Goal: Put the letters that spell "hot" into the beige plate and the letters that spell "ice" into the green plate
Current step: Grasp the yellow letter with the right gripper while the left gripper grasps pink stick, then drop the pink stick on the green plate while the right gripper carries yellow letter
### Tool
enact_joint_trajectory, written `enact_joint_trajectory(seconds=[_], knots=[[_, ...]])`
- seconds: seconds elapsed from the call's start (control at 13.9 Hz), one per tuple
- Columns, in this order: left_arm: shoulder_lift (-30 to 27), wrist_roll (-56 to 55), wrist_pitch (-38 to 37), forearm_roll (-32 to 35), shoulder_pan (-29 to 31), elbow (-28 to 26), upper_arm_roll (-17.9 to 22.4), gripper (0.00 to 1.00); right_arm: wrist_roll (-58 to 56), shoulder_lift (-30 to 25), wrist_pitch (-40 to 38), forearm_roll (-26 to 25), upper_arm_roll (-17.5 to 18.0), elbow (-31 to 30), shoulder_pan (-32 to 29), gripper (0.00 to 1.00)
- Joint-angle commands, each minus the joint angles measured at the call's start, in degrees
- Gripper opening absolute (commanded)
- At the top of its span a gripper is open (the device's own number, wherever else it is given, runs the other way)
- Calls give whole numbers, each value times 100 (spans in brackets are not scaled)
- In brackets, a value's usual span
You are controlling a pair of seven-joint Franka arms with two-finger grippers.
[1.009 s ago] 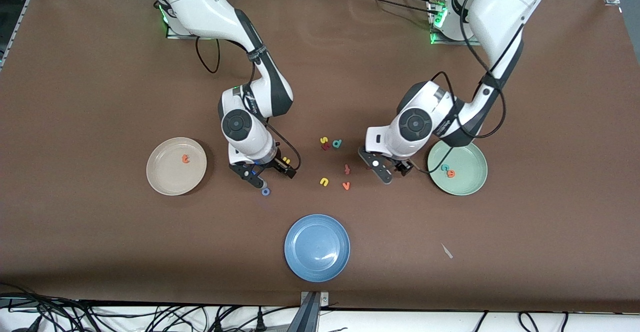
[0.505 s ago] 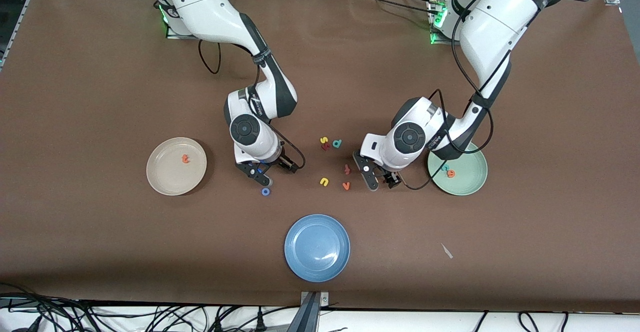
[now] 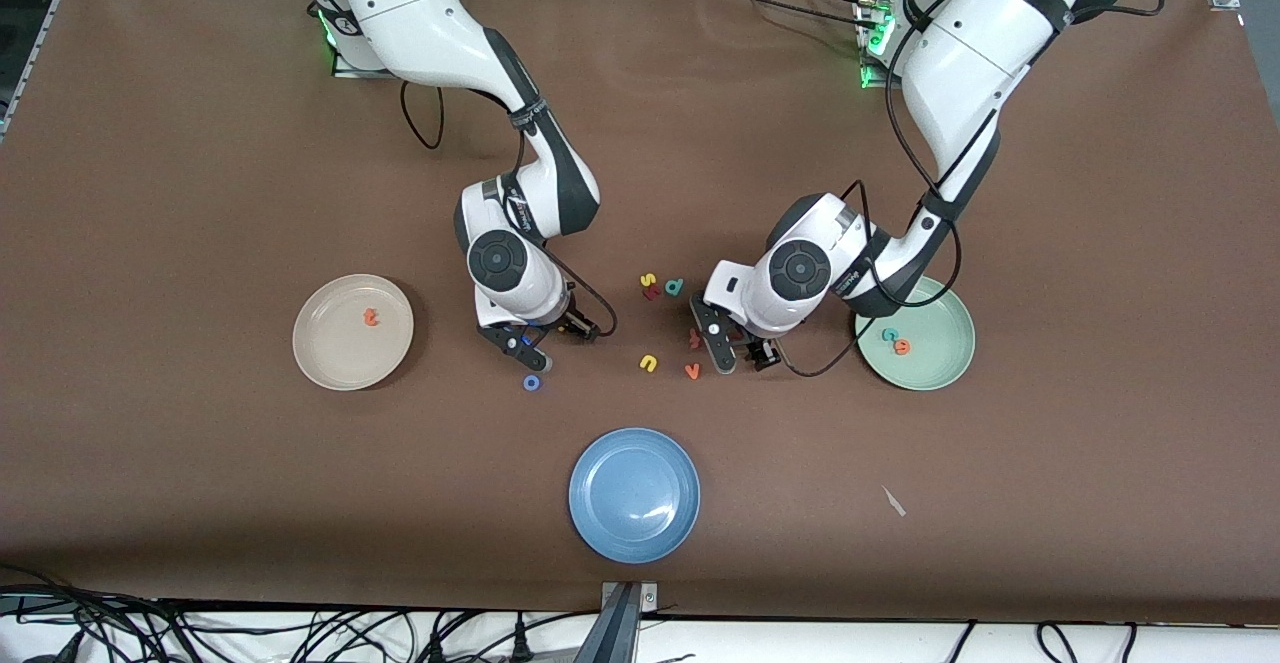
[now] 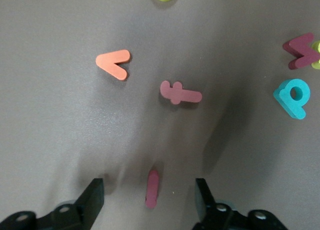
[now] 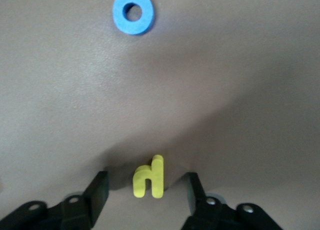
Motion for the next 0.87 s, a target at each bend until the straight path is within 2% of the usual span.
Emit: enact_joint_trajectory(seconds=[0.0, 0.07, 0.14, 0.29, 0.36, 0.58, 0.79], knots=[[51, 68, 16, 175, -39, 92, 16, 34, 50, 175, -78, 71, 2, 249, 7, 57], [60, 68, 16, 201, -39, 92, 25, 26, 41, 184, -78, 71, 2, 249, -2, 53], [60, 33, 16, 297, -39, 83, 16, 23, 24, 184, -86, 71, 2, 257, -2, 50], [51, -3, -10, 333, -100, 83, 25, 5, -3, 184, -86, 36, -7, 258, -2, 47], [33, -3, -45, 324, -118, 92, 25, 0, -12, 210, -78, 27, -7, 258, -10, 46], [-37, 15, -177, 333, -30, 118, 25, 0, -29, 237, -78, -25, -7, 266, -28, 39], [-273, 50, -694, 333, 171, 171, 25, 0, -82, 246, -78, -61, -7, 266, -72, 38]])
